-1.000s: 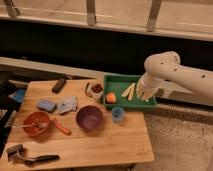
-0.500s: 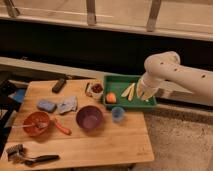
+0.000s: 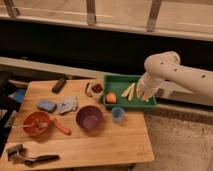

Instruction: Wipe purple bowl with sponge

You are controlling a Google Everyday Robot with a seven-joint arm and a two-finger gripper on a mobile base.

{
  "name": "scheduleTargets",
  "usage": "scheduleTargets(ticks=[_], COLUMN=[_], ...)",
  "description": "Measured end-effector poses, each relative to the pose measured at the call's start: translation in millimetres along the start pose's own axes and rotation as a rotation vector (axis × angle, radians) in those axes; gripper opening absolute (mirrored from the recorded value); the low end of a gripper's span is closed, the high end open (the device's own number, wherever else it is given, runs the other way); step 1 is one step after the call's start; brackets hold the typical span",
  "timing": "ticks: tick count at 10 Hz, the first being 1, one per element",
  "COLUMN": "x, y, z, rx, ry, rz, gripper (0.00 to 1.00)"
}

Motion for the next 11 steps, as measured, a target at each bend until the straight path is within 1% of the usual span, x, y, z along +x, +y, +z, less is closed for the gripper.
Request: scheduleTargets(ticks=[10,11], x=[-0.2,-4.5], y=[0.4,2.0], z=[0.1,-2.0], rx=[0.001,0.002], ry=[-0.001,-0.017], rz=[-0.002,-0.027], gripper=[0.37,0.37])
